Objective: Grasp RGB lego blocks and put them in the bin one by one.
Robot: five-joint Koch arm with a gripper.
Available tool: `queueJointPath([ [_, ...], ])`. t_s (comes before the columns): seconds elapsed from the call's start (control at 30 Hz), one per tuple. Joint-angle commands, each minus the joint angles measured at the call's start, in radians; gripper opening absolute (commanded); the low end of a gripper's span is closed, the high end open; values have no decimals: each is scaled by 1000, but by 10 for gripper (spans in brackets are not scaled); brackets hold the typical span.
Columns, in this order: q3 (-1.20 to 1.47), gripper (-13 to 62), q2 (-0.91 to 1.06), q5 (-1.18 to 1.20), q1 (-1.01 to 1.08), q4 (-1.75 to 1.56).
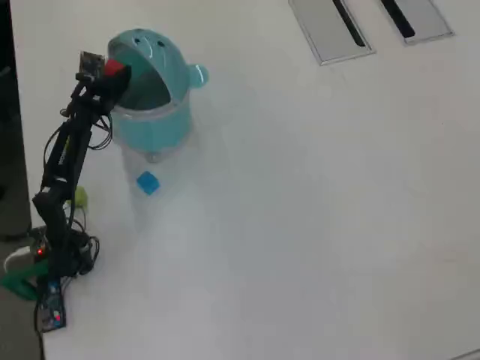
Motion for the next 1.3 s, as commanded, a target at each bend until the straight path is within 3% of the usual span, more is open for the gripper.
queueJointPath([
  [0.0, -84, 229, 11, -26, -2, -94],
  [0.07, -67, 261, 11, -71, -6, -94],
  [0.7, -34, 309, 61, -123, -31, -77],
  [1.27, 298, 309, 354, -147, -98, 121],
])
